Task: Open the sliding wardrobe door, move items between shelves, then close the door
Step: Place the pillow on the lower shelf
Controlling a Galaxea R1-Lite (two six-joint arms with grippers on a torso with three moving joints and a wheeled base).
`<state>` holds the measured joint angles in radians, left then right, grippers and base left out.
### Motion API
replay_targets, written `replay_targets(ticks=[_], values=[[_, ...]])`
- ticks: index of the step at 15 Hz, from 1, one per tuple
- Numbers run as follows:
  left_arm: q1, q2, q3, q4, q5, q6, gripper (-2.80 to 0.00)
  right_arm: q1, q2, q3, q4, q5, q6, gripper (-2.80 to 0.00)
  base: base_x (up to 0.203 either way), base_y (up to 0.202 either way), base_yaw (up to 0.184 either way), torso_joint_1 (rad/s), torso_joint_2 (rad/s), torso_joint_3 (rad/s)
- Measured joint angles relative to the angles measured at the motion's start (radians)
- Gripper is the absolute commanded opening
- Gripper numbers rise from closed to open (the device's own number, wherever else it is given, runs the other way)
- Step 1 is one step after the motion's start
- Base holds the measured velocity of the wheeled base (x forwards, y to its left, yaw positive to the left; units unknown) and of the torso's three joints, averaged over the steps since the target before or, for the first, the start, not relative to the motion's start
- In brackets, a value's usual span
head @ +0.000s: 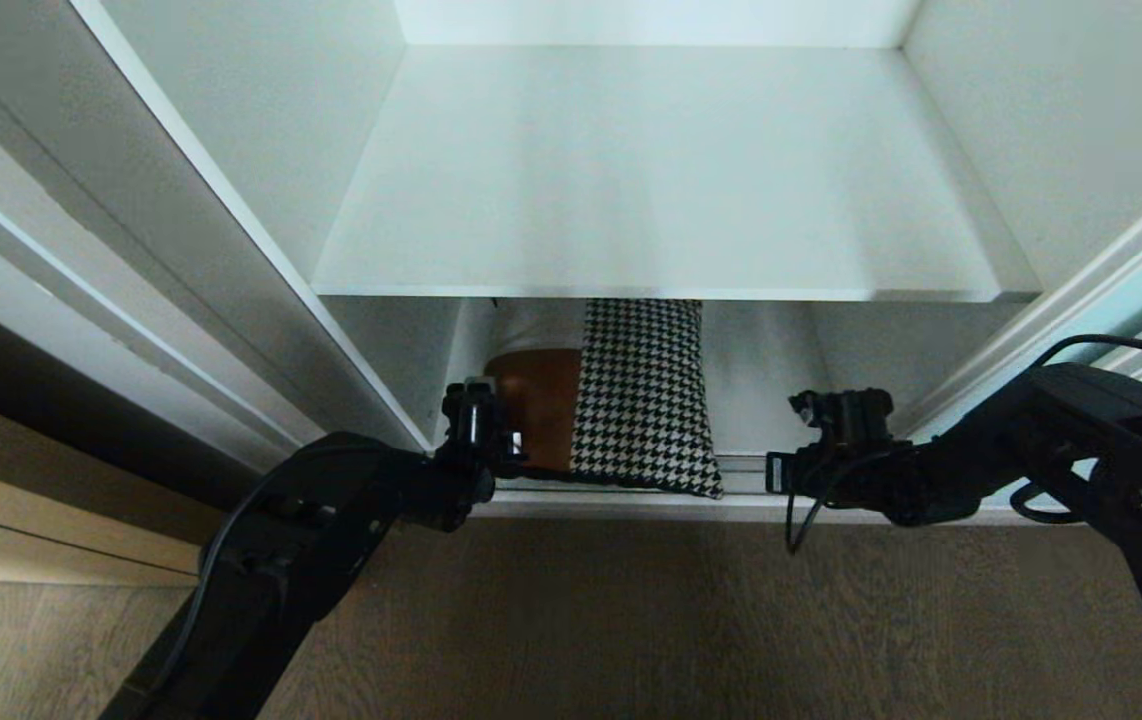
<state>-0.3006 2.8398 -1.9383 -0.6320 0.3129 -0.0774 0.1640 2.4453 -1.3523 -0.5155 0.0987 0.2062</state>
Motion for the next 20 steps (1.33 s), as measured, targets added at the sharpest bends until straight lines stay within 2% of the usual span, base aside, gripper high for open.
replay_targets(ticks=[4, 7, 9, 12, 20], values=[[0.000, 0.017, 0.004, -0.109, 0.033, 0.030, -2.80, 0.000, -0.081, 0.185, -0.165, 0.076, -0.044, -2.80, 0.000, 0.000, 0.000, 0.000, 0.00, 0.000], [-0.001, 0.042, 0.006, -0.129, 0.023, 0.095, -2.80, 0.002, -0.110, 0.229, -0.174, 0.096, -0.049, -2.80, 0.000, 0.000, 0.000, 0.000, 0.00, 0.000], [-0.006, 0.043, 0.004, -0.144, 0.019, 0.116, -2.80, 0.001, -0.119, 0.257, -0.194, 0.109, -0.048, -2.80, 0.000, 0.000, 0.000, 0.000, 0.00, 0.000], [-0.010, 0.046, 0.007, -0.191, 0.032, 0.112, -2.80, 0.001, -0.114, 0.284, -0.294, 0.117, -0.045, -2.80, 0.000, 0.000, 0.000, 0.000, 0.00, 0.000], [-0.010, 0.030, 0.013, -0.188, 0.056, 0.078, -2.80, 0.002, -0.116, 0.293, -0.304, 0.125, -0.040, -2.80, 0.000, 0.000, 0.000, 0.000, 0.00, 0.000]])
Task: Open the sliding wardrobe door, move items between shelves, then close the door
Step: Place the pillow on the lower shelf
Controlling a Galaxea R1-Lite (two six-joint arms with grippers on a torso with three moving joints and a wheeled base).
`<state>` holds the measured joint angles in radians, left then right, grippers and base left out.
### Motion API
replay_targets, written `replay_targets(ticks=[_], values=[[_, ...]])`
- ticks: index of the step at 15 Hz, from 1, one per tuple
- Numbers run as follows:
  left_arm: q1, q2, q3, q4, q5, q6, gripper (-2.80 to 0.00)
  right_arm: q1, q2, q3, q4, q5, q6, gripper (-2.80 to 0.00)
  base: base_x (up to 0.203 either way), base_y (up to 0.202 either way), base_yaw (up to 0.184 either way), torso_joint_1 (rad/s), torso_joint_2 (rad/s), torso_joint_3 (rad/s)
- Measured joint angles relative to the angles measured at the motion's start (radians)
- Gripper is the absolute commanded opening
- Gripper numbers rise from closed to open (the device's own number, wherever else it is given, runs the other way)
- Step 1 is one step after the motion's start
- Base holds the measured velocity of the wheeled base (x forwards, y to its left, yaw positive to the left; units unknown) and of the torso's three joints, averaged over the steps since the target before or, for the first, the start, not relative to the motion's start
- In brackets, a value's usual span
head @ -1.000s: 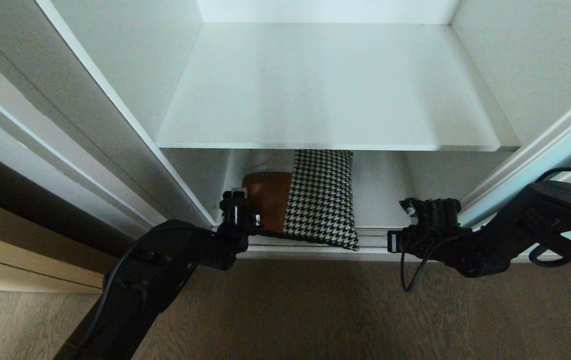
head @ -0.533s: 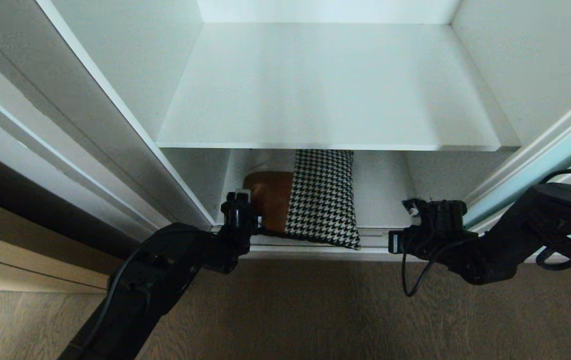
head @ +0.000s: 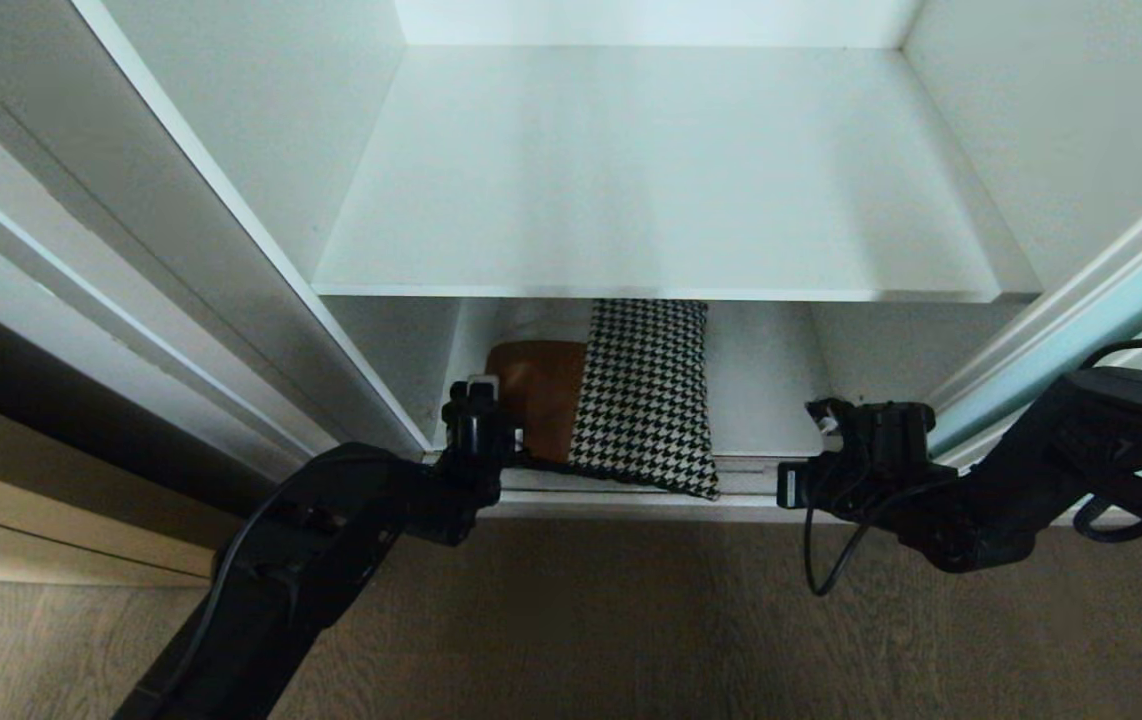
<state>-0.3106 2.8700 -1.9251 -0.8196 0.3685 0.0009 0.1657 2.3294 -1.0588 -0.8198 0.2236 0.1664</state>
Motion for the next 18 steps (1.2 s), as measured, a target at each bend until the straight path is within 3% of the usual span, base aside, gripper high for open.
replay_targets(ticks=[7, 8, 9, 15, 18], values=[[-0.016, -0.055, 0.050, 0.088, -0.015, -0.054, -2.80, 0.003, -0.003, 0.006, -0.001, 0.007, 0.003, -2.80, 0.000, 0.000, 0.000, 0.000, 0.00, 0.000], [-0.021, -0.059, 0.046, 0.091, -0.014, -0.055, -2.56, 0.002, -0.005, 0.008, -0.002, 0.007, 0.005, -2.80, 0.000, 0.000, 0.000, 0.000, 0.00, 0.000], [-0.024, -0.061, 0.043, 0.090, -0.014, -0.055, 0.00, 0.003, -0.008, 0.013, -0.002, 0.008, 0.005, -2.80, 0.000, 0.000, 0.000, 0.000, 0.00, 0.000], [-0.027, -0.080, 0.058, 0.050, -0.009, -0.103, 0.00, 0.001, -0.012, 0.020, -0.009, 0.014, 0.005, -2.80, 0.000, 0.000, 0.000, 0.000, 0.00, 0.000], [-0.027, -0.145, 0.202, 0.037, -0.052, -0.116, 0.00, 0.002, -0.013, 0.033, -0.039, 0.014, 0.003, -2.80, 0.000, 0.000, 0.000, 0.000, 0.00, 0.000]])
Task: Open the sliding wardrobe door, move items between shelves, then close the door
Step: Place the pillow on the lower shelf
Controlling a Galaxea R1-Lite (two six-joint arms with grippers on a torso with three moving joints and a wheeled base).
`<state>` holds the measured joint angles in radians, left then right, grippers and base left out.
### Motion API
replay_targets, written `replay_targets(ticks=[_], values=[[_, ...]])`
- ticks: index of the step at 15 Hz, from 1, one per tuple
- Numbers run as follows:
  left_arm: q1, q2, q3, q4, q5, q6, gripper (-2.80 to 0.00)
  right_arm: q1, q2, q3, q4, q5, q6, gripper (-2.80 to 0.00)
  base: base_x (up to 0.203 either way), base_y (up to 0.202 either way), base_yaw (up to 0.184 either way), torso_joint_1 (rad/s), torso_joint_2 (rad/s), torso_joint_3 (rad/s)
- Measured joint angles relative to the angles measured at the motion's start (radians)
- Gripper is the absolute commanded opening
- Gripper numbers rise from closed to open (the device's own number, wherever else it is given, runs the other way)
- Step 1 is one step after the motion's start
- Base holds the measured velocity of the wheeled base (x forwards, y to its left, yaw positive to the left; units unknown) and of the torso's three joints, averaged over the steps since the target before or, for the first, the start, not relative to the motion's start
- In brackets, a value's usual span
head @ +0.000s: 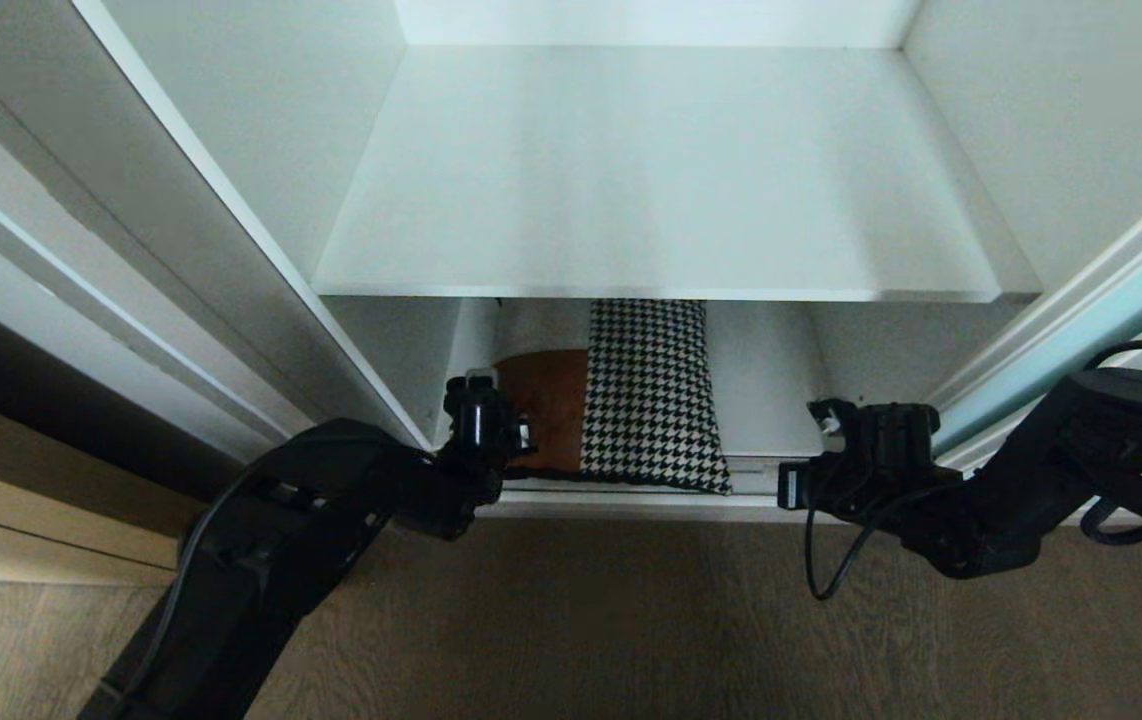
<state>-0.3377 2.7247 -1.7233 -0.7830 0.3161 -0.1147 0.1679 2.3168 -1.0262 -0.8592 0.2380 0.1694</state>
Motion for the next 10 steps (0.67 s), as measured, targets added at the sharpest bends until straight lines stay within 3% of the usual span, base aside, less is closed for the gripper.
replay_targets(ticks=[2, 4, 7, 9, 10], values=[[0.000, -0.085, 0.132, 0.027, -0.090, -0.034, 0.00, 0.000, -0.002, 0.009, -0.001, 0.003, 0.000, -2.80, 0.000, 0.000, 0.000, 0.000, 0.00, 0.000], [-0.001, -0.162, 0.203, 0.127, -0.186, -0.062, 0.00, 0.000, -0.003, 0.019, -0.003, 0.018, -0.002, -2.80, 0.000, 0.000, 0.000, 0.000, 0.00, 0.000], [-0.009, -0.234, 0.245, 0.239, -0.249, -0.093, 0.00, 0.001, -0.002, 0.030, -0.007, 0.028, -0.006, -2.80, 0.000, 0.000, 0.000, 0.000, 0.00, 0.000], [-0.013, -0.260, 0.276, 0.289, -0.305, -0.147, 0.00, 0.007, -0.001, 0.038, -0.008, 0.028, -0.009, -2.80, 0.000, 0.000, 0.000, 0.000, 0.00, 0.000], [-0.013, -0.269, 0.288, 0.292, -0.311, -0.158, -2.80, 0.007, -0.001, 0.040, -0.008, 0.036, -0.007, -2.80, 0.000, 0.000, 0.000, 0.000, 0.00, 0.000]])
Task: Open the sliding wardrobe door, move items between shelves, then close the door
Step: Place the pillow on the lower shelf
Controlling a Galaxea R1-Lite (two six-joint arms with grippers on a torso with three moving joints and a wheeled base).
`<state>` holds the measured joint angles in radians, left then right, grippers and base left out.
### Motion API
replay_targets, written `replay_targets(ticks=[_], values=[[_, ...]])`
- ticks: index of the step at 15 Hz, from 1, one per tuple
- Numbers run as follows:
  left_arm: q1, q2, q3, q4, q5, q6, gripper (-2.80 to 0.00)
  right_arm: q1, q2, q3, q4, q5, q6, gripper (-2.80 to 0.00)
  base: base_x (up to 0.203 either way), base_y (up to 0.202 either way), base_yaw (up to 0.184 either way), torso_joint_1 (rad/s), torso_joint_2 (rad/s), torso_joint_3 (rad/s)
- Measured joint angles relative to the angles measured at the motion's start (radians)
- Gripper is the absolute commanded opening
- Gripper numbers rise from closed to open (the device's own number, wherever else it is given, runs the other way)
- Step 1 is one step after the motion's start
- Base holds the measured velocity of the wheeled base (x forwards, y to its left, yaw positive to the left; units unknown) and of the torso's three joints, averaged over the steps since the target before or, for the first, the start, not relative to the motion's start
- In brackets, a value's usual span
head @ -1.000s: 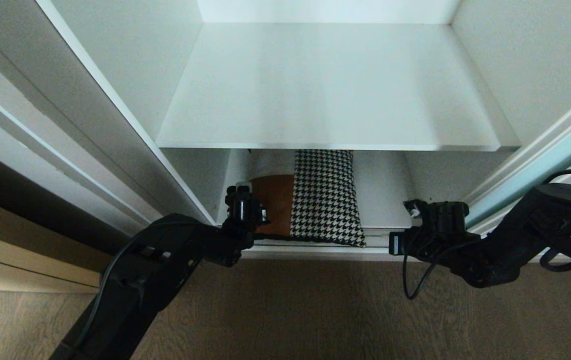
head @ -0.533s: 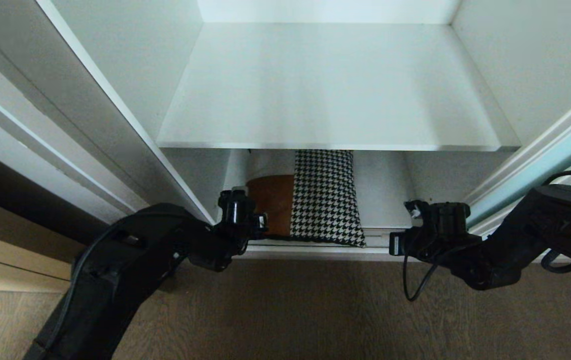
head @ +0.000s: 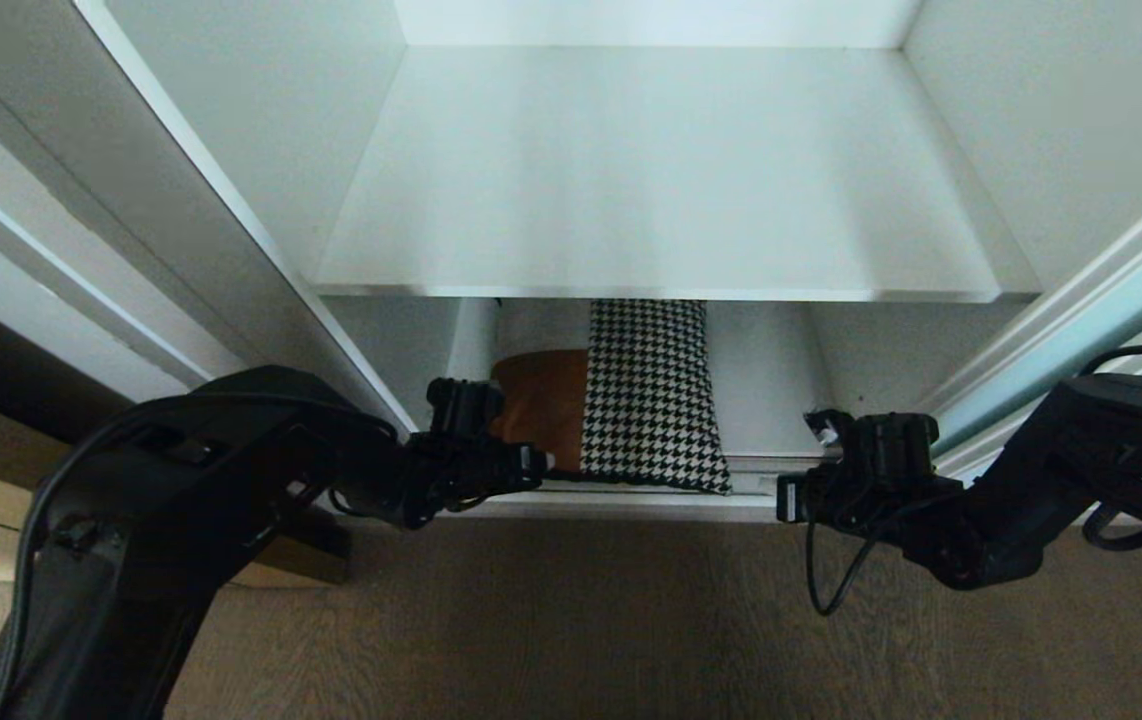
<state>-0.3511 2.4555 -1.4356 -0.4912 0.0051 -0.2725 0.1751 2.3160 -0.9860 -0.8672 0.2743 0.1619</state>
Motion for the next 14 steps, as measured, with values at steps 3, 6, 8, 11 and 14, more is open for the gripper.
replay_targets(ticks=[3, 6, 8, 11, 14], values=[[-0.003, -0.018, 0.053, 0.005, -0.007, -0.012, -2.80, 0.002, -0.002, 0.013, -0.001, 0.022, 0.002, -2.80, 0.000, 0.000, 0.000, 0.000, 0.00, 0.000], [-0.011, -0.040, 0.100, 0.008, -0.043, -0.011, -2.80, 0.007, -0.003, 0.028, -0.031, 0.022, 0.001, -2.80, 0.000, 0.000, 0.000, 0.000, 0.00, 0.000], [-0.017, -0.043, 0.101, 0.018, -0.046, -0.006, -2.80, 0.007, 0.001, 0.039, -0.075, 0.022, 0.000, -2.80, 0.000, 0.000, 0.000, 0.000, 0.00, 0.000], [-0.043, -0.049, 0.109, 0.021, -0.040, -0.005, -2.80, 0.008, 0.004, 0.056, -0.091, 0.020, -0.010, -2.80, 0.000, 0.000, 0.000, 0.000, 0.00, 0.000], [-0.051, -0.047, 0.105, 0.025, -0.041, -0.003, -2.80, 0.012, 0.007, 0.066, -0.091, 0.021, -0.016, -2.80, 0.000, 0.000, 0.000, 0.000, 0.00, 0.000]])
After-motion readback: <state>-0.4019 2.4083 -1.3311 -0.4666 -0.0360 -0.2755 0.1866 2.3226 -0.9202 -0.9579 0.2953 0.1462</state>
